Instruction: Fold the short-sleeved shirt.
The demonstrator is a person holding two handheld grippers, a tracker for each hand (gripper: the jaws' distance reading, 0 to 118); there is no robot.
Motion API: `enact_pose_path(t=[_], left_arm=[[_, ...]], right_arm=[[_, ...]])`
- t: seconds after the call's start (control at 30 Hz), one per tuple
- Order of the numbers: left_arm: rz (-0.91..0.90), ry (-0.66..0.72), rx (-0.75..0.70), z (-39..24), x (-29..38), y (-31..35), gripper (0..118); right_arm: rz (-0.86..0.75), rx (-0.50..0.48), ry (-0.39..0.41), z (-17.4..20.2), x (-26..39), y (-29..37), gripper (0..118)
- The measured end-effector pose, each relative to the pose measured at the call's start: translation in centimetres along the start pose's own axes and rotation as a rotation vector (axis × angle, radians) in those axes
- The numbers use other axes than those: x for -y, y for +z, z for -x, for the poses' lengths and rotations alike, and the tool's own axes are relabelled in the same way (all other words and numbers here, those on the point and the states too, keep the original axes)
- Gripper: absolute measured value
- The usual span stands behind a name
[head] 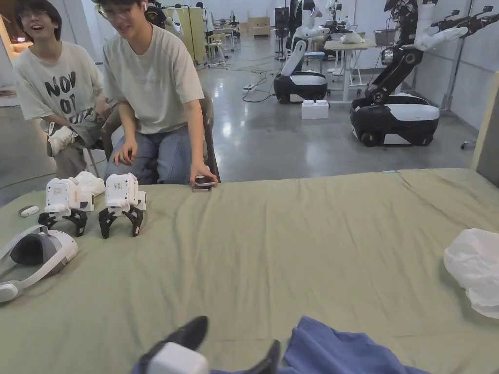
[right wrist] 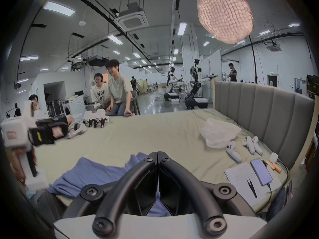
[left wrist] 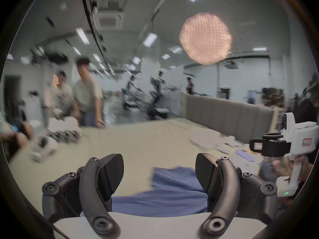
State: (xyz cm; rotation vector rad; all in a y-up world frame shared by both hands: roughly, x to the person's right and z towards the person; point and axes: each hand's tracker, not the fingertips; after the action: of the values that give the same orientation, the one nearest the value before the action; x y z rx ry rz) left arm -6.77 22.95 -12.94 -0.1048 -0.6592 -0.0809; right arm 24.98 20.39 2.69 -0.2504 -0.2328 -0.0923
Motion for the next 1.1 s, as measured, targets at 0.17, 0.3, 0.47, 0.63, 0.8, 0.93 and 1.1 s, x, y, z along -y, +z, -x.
enact_pose_path(t=[0.17,0.3,0.47,0.63,0.8,0.93,1.1], left_arm=[[-0.099,-0.055,-0.261,2.3,-2.4,7.0,53],[-0.095,-0.056,-0.362,3.3,-2.7,10.3,20],[-0.067,-0.084,-0.416,3.2,-2.2,11.9,0],[-0.043,-0.064,-0.398,3.5,-2.1,11.7,0],[-0.021,-0.041,-0.363,4.2,-1.9,10.6,0],[0.046,0.020,-0.324,5.6,-0.4,8.5,0],[0.222,0.162,-0.274,10.0,4.3,2.0,21]], right_arm=[[-0.055,-0.023,0.039,1.4,-1.3,0.2,0],[-0.080,-0.059,0.074,2.3,-1.7,0.7,0],[-0.107,-0.045,0.124,3.1,-1.6,1.2,0],[-0.106,-0.049,0.091,2.7,-1.5,1.0,0],[-0.100,-0.038,0.079,2.4,-1.5,0.8,0],[-0.072,-0.032,0.083,2.3,-1.1,0.4,0],[-0.014,-0.034,0.087,1.9,-0.2,-0.1,0]])
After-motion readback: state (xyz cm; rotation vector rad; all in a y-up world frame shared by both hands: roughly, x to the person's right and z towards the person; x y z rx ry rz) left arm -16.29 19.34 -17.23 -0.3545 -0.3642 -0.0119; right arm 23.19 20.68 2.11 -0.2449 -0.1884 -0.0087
